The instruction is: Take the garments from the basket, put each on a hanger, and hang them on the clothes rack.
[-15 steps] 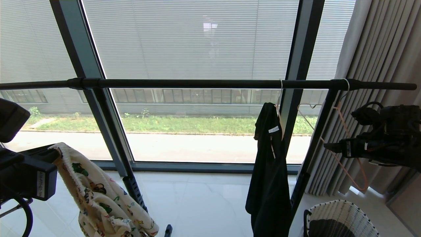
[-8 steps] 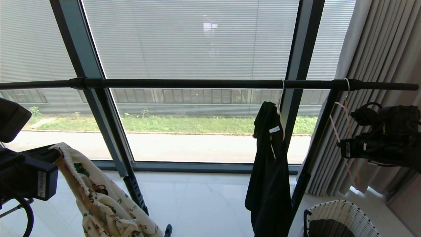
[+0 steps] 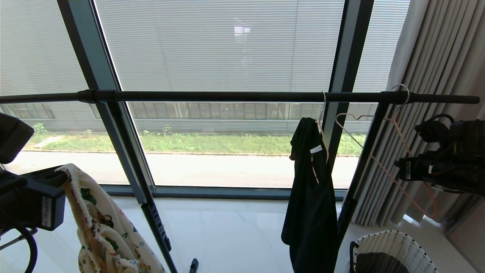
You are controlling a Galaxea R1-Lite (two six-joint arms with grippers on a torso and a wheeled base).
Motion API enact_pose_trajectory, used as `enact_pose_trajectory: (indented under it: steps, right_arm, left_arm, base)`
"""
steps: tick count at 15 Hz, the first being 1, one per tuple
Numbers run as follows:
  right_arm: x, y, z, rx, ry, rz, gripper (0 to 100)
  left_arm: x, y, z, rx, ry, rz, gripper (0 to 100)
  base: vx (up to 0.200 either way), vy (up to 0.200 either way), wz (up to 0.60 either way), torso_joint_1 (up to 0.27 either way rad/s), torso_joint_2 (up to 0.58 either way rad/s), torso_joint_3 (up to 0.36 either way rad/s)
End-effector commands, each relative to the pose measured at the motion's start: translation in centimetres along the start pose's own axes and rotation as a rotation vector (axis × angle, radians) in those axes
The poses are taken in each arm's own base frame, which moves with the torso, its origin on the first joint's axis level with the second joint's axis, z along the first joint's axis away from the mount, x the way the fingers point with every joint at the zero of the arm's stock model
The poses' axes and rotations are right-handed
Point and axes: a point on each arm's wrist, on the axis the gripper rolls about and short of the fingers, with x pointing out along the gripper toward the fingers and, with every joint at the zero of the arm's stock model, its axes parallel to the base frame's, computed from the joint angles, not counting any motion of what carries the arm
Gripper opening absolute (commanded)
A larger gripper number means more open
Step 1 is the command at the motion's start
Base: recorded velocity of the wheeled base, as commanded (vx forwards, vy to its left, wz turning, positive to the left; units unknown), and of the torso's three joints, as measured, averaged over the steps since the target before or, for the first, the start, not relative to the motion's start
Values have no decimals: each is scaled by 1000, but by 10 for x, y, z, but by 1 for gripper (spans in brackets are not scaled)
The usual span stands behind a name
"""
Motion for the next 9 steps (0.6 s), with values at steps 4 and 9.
enact_pose_trajectory:
  steps: [4,9]
  right_arm:
    - [-35,2,-4,-14,-110,-8,0]
    - [-66,1,-21,-9,-115,-89,0]
  left_arm:
    - [-5,2,0,-7,-19,7,0]
    - [-7,3,0,-10,-26,11,0]
  base:
    - [0,0,0,0,0,0]
    - [0,0,0,0,0,0]
